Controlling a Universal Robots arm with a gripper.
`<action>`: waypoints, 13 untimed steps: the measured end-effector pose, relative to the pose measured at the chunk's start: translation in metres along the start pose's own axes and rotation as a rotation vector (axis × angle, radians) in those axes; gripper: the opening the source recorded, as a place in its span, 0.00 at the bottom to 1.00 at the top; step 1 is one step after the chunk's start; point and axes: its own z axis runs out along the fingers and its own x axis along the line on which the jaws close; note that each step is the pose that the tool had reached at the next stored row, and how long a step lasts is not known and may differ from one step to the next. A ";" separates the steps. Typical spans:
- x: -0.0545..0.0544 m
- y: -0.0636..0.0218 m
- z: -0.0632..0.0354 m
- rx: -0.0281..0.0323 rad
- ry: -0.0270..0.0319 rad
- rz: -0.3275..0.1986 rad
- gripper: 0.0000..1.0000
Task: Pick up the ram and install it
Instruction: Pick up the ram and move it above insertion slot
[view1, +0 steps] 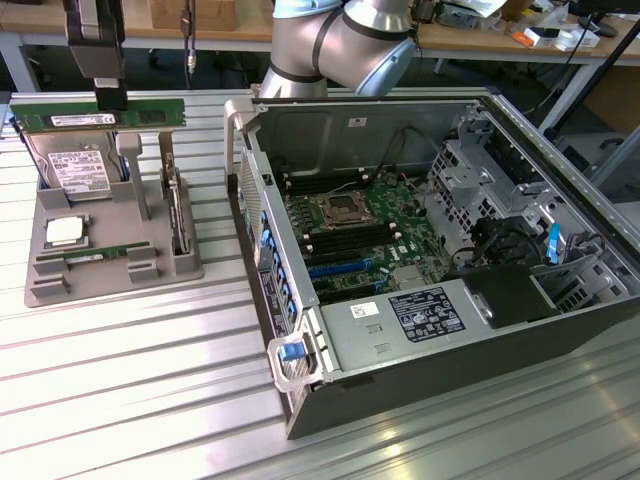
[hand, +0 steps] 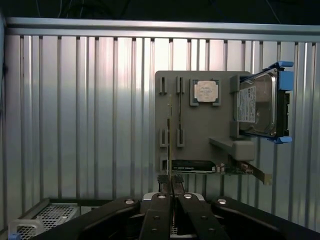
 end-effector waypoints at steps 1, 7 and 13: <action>0.000 -0.0011 0.0000 0.0000 0.0004 0.000 0.12; 0.000 -0.0058 -0.0002 0.0000 0.0018 0.000 0.12; 0.000 -0.0129 -0.0006 -0.0001 0.0027 0.000 0.12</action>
